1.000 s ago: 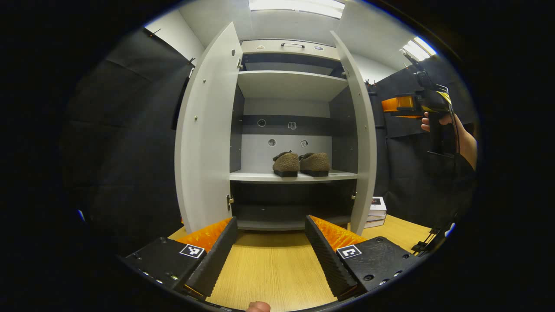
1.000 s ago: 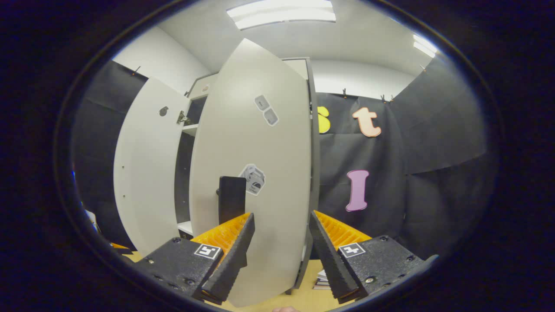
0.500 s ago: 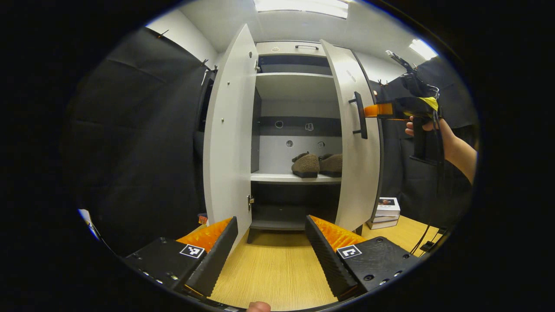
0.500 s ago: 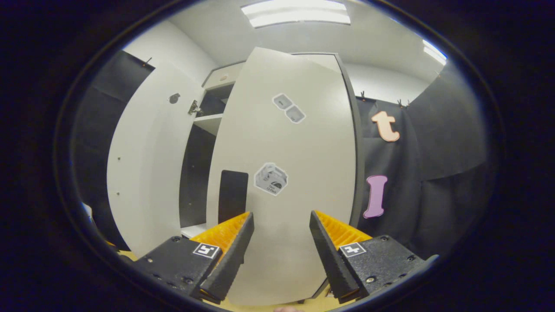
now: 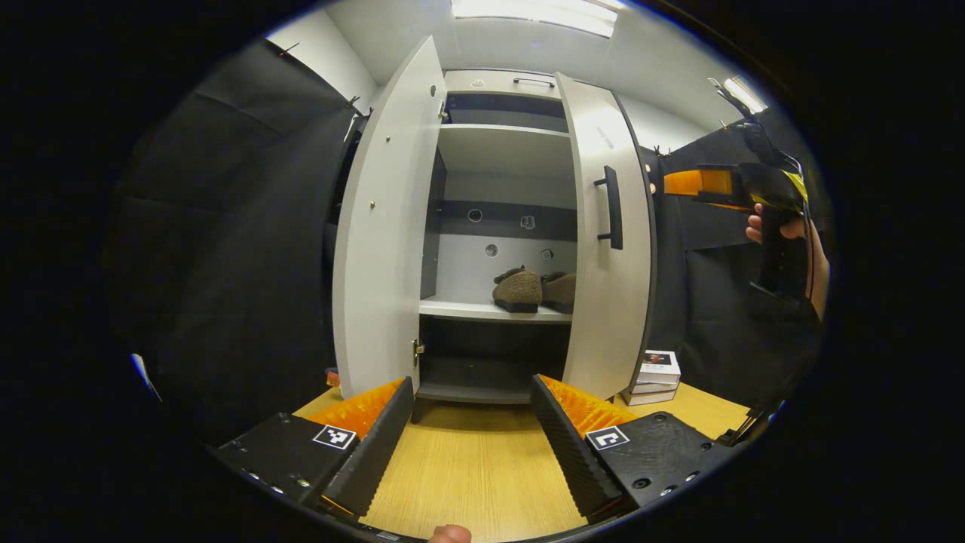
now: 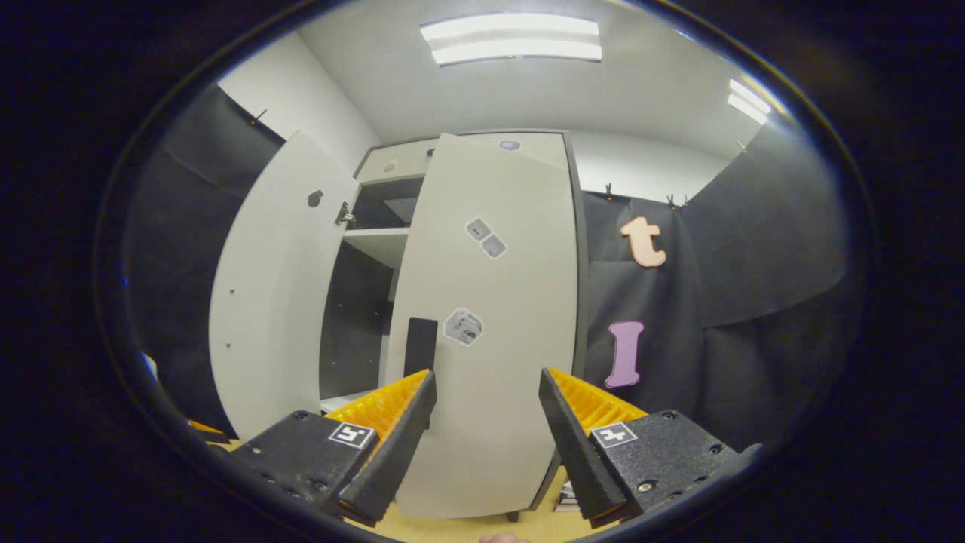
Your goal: Grab one shoe with the right hand and put it into the shoe cabinet, grab the other shoe with the left hand and put it into the shoe cabinet; then close the right door with the right hand and the left door with the left hand.
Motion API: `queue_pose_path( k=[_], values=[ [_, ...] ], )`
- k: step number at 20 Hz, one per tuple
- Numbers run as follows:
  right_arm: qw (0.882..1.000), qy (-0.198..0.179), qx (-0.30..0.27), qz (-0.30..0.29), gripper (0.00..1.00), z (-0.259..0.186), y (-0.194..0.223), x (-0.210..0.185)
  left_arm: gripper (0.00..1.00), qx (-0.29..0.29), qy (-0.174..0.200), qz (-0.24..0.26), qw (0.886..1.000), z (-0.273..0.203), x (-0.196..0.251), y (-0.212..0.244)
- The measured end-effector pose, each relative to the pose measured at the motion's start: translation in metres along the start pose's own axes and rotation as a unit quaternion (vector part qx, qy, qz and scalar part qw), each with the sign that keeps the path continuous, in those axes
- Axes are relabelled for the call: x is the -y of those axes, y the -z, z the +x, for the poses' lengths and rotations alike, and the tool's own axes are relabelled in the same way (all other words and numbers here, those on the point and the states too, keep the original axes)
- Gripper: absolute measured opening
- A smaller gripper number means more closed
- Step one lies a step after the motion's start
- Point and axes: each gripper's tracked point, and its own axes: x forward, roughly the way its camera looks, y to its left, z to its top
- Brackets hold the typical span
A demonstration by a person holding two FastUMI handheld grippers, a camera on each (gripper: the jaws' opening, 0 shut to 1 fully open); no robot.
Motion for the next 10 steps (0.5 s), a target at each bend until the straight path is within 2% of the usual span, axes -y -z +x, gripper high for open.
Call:
queue_pose_path(
  k=[5,10],
  values=[
    [0.996,0.079,-0.034,-0.008,0.9,-0.053,0.068,0.02,0.95,-0.012,0.043,-0.01,0.999,0.004,0.029,0.005],
    [0.989,0.107,-0.103,0.014,0.9,-0.101,0.159,0.02,0.95,-0.02,0.057,-0.03,0.998,0.007,0.039,0.006]
  ],
)
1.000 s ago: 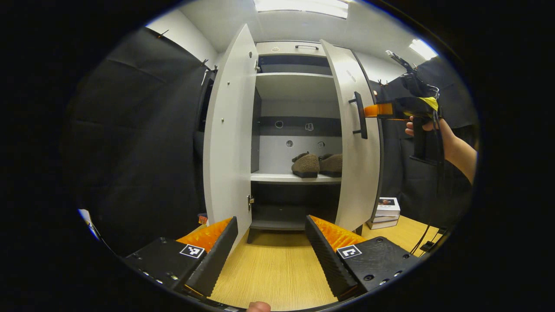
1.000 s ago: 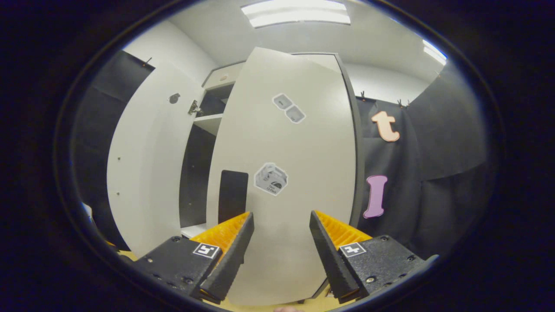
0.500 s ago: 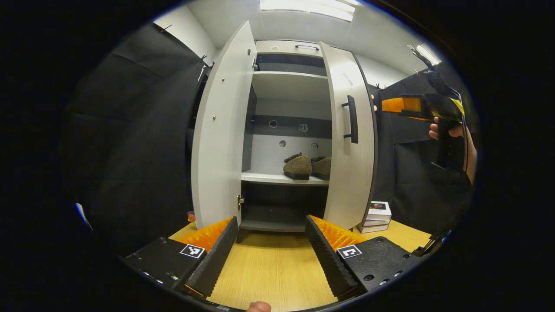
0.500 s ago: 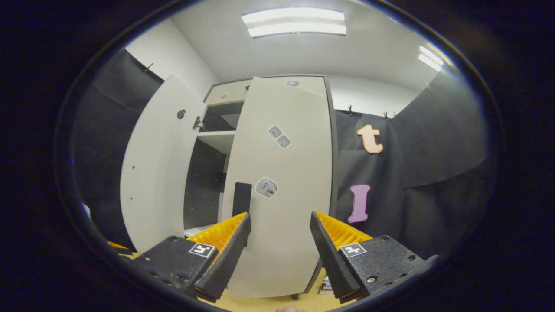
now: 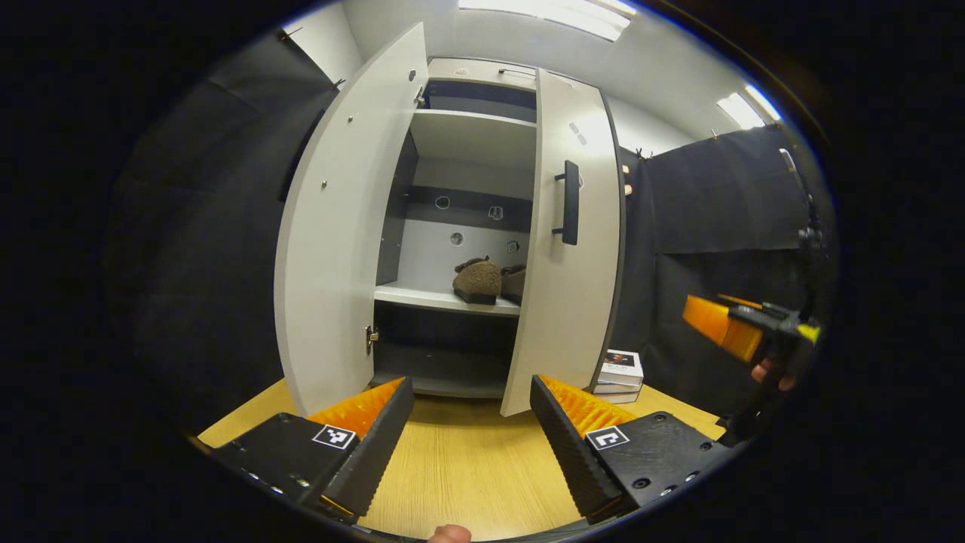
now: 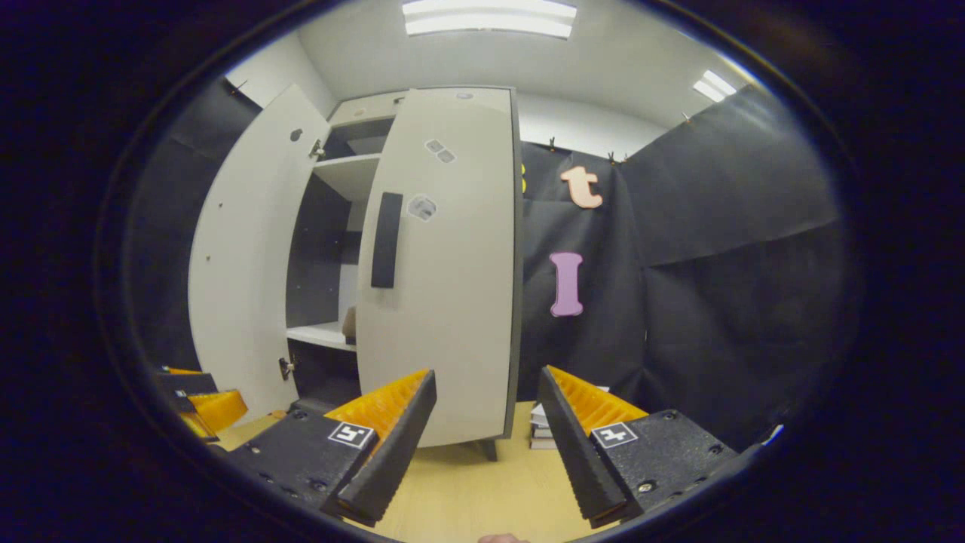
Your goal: Grab one shoe with the right hand and put it into the shoe cabinet, grab the other shoe with the left hand and put it into the shoe cabinet; then close the right door with the right hand and the left door with the left hand.
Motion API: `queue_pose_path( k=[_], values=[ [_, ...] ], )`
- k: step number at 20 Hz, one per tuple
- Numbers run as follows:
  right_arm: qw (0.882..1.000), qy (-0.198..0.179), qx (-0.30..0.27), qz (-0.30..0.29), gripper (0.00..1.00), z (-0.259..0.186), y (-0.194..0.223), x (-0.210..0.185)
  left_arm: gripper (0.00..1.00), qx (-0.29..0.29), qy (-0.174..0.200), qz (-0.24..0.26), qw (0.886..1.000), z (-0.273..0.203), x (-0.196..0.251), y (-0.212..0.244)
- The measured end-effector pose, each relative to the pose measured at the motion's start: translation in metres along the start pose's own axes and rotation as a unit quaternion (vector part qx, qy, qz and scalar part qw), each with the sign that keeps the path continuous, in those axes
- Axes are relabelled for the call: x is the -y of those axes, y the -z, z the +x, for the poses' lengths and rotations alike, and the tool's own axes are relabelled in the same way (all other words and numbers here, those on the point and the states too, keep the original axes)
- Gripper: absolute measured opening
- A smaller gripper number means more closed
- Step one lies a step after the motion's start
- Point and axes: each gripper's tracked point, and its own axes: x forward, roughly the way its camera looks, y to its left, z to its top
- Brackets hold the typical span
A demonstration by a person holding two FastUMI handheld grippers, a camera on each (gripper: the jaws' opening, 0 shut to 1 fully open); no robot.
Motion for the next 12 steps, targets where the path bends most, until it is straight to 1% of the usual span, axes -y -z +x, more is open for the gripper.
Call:
queue_pose_path(
  k=[1,3,5,7,8,10,11,12],
  values=[
    [1.0,0.003,-0.016,0.002,0.9,-0.004,0.017,0.001,0.95,0.001,0.001,0.0,1.0,0.0,0.001,-0.002],
    [0.999,-0.002,-0.031,0.01,0.91,-0.008,0.034,0.0,0.95,0.003,0.002,0.004,1.0,0.001,0.0,-0.004],
    [0.999,-0.002,-0.031,0.01,0.91,-0.007,0.033,0.0,0.95,0.008,-0.001,0.007,1.0,0.0,-0.001,-0.01],
    [1.0,-0.004,-0.02,0.012,0.91,-0.005,0.024,0.0,0.95,0.028,-0.01,-0.002,1.0,-0.004,-0.006,-0.026],
    [1.0,-0.007,-0.016,0.013,0.9,-0.004,0.019,-0.002,0.95,0.045,-0.011,-0.009,0.999,-0.007,-0.007,-0.04],
    [1.0,-0.021,-0.016,0.015,0.91,-0.002,0.016,-0.008,0.95,0.083,-0.023,-0.012,0.996,-0.013,-0.022,-0.077],
    [0.999,-0.027,-0.016,0.016,0.91,-0.002,0.013,-0.011,0.95,0.104,-0.036,-0.009,0.994,-0.02,-0.036,-0.098],
    [0.999,-0.034,-0.013,0.016,0.9,-0.001,0.008,-0.015,0.95,0.126,-0.057,-0.002,0.99,-0.025,-0.056,-0.118]
  ],
)
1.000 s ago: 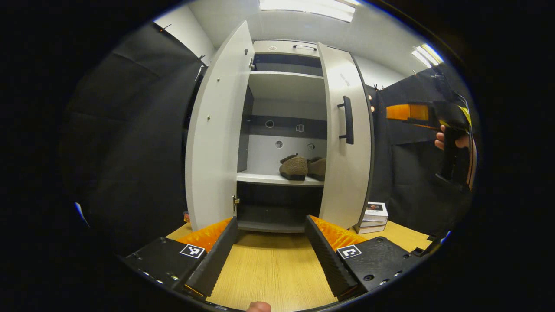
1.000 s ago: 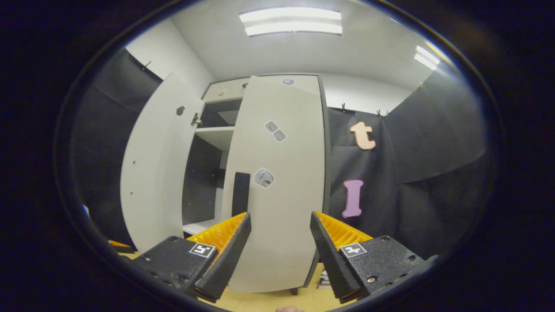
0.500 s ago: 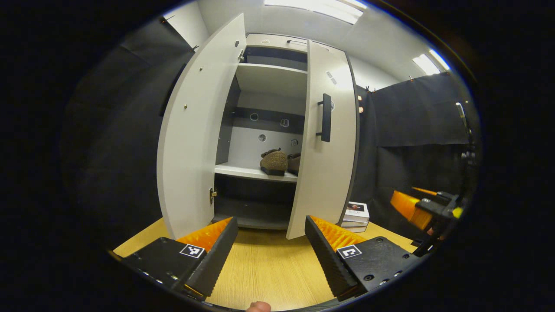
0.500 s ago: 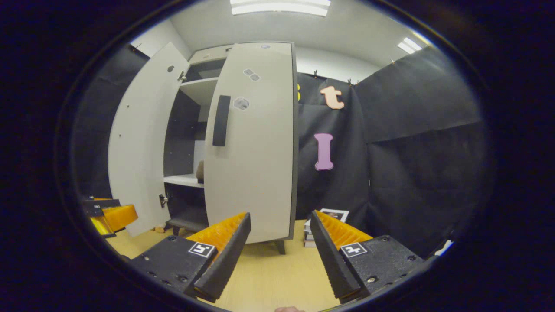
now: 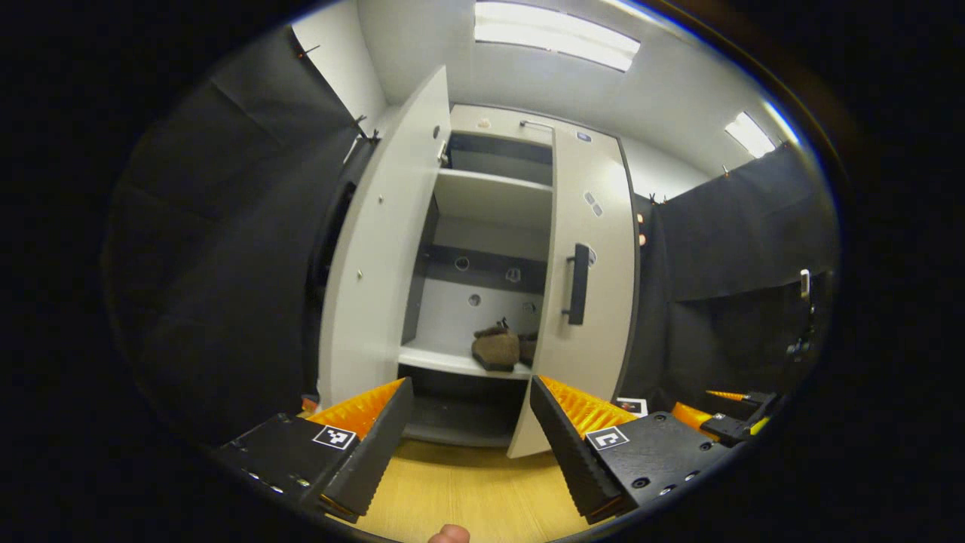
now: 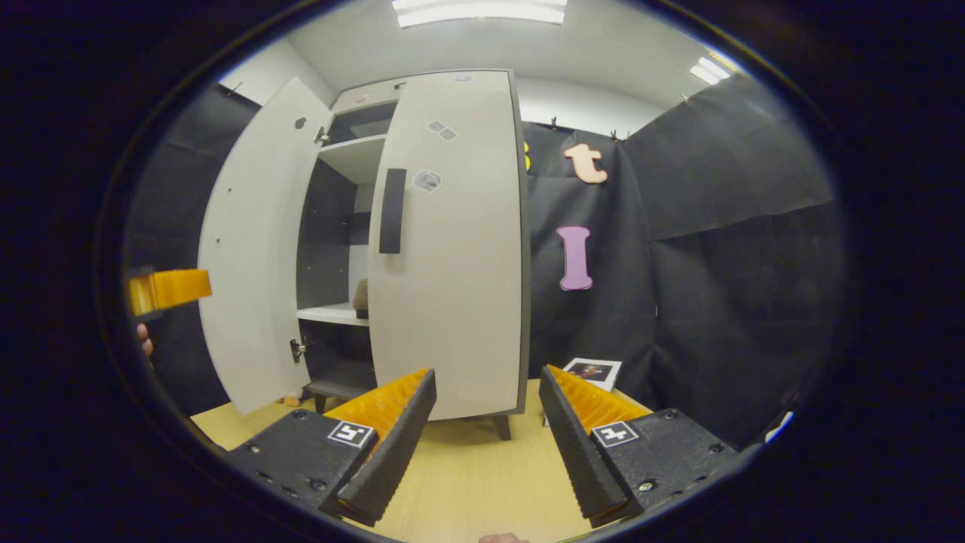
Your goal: Grab one shoe with the right hand and put it into the shoe cabinet, grab the other shoe with the left hand and put it into the shoe cabinet; then close the right door with the right hand and the left door with the left hand.
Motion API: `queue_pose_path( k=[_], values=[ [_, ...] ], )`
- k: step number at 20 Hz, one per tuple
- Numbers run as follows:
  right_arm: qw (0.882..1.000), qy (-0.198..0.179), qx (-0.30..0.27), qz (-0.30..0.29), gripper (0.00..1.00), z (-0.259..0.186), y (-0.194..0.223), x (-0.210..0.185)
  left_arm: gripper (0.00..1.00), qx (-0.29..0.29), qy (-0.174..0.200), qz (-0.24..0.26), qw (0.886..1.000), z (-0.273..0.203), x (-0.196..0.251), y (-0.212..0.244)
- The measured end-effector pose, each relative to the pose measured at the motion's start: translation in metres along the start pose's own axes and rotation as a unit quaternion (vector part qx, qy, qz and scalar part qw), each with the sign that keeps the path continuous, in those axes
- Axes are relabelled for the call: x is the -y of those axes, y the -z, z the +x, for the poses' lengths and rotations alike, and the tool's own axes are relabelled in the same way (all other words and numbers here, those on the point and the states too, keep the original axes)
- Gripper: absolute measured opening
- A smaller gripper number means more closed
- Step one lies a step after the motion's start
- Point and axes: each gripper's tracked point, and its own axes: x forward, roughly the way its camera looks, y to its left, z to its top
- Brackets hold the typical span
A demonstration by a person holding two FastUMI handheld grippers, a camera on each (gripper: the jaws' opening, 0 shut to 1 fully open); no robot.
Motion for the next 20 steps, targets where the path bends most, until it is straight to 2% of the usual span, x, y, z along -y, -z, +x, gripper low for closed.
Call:
queue_pose_path(
  k=[4,7,9,13,16,18,20],
  values=[
    [1.0,-0.016,-0.003,-0.012,0.91,0.003,-0.005,-0.01,0.94,0.04,-0.084,0.027,0.995,0.011,-0.089,-0.048],
    [1.0,-0.03,-0.006,-0.001,0.9,0.002,-0.007,-0.018,0.95,0.087,-0.132,0.038,0.987,0.029,-0.146,-0.085],
    [1.0,-0.029,-0.006,0.001,0.9,0.0,-0.007,-0.017,0.94,0.098,-0.153,0.057,0.982,0.044,-0.171,-0.091],
    [1.0,-0.017,-0.007,0.001,0.9,-0.007,-0.009,-0.008,0.95,0.085,-0.157,0.048,0.983,0.076,-0.197,-0.092],
    [1.0,0.001,-0.009,-0.003,0.9,-0.01,-0.011,0.006,0.94,0.081,-0.161,0.043,0.983,0.078,-0.204,-0.085],
    [1.0,0.008,-0.009,0.001,0.91,-0.012,-0.014,0.012,0.95,0.063,-0.15,0.043,0.986,0.079,-0.205,-0.076],
    [1.0,0.021,-0.003,0.002,0.9,-0.015,-0.019,0.022,0.95,0.071,-0.151,0.044,0.985,0.084,-0.209,-0.079]
  ],
)
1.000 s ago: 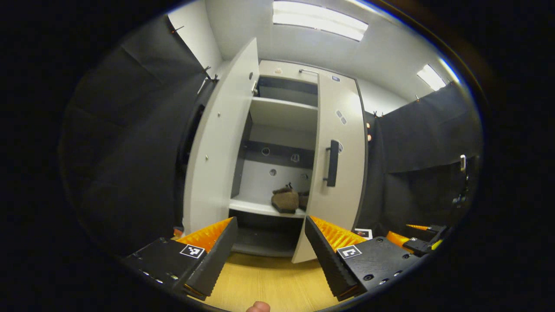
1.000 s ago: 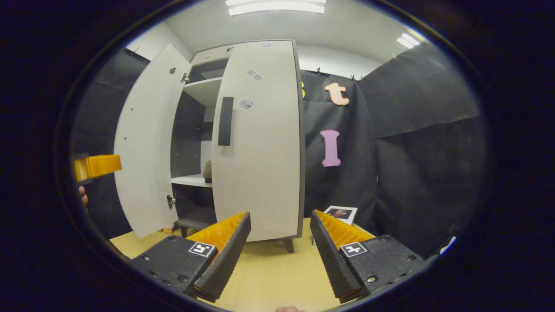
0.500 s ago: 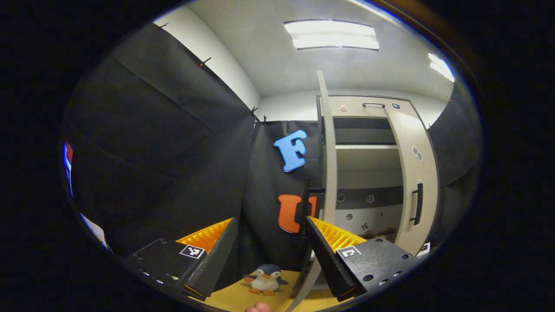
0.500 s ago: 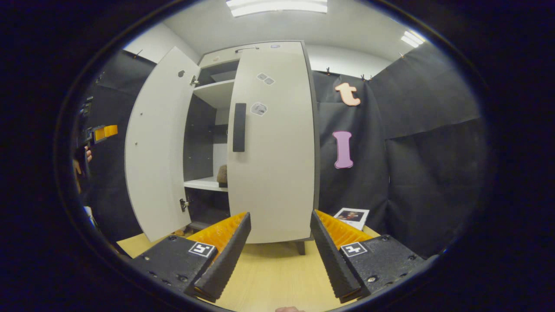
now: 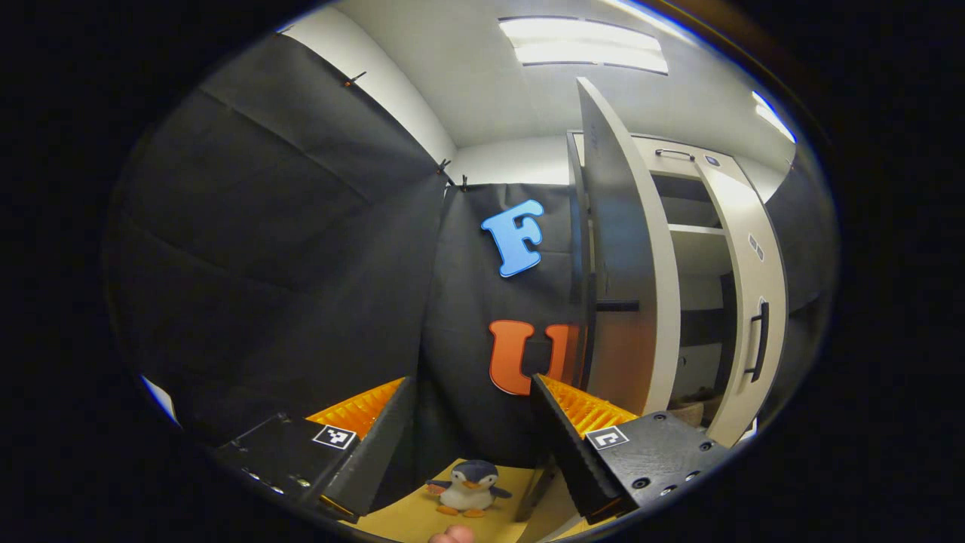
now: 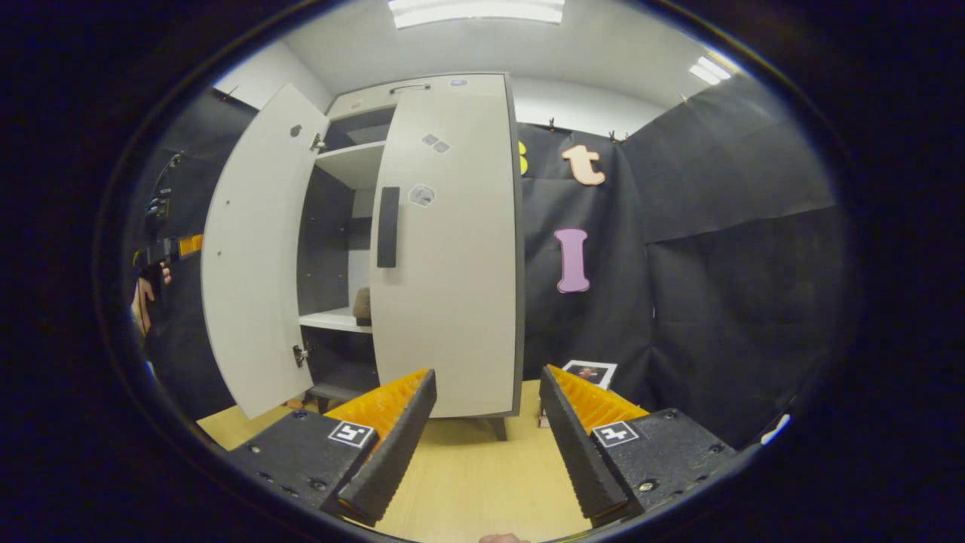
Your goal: Grab one shoe with the right hand and put it into the shoe cabinet, grab the other shoe with the left hand and put it into the shoe cabinet; then close the right door with the right hand and the left door with the left hand.
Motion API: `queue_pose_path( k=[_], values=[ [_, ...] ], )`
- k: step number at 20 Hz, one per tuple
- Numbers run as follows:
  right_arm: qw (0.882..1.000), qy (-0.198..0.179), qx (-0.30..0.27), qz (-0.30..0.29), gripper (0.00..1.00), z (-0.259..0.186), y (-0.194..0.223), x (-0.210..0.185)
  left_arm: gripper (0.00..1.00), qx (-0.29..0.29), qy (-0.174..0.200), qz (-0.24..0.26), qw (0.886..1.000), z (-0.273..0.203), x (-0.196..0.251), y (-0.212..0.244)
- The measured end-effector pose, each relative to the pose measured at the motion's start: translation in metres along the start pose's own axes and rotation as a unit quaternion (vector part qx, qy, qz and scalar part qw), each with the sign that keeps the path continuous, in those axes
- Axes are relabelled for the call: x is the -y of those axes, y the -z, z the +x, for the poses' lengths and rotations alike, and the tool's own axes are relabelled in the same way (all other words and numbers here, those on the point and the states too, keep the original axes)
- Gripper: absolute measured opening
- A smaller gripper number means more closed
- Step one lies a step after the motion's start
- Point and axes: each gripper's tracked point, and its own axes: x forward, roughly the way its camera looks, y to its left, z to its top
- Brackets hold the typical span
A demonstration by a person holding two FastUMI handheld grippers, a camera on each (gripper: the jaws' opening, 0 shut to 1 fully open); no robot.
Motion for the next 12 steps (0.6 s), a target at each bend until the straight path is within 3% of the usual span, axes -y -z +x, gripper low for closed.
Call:
queue_pose_path(
  k=[5,12],
  values=[
    [1.0,0.011,0.005,-0.002,0.9,0.002,-0.008,0.01,0.94,-0.006,-0.002,0.009,1.0,-0.003,0.004,0.006],
    [1.0,-0.008,0.008,0.005,0.91,0.007,-0.009,-0.004,0.93,-0.029,0.015,-0.019,0.999,-0.003,0.01,0.006]
  ],
)
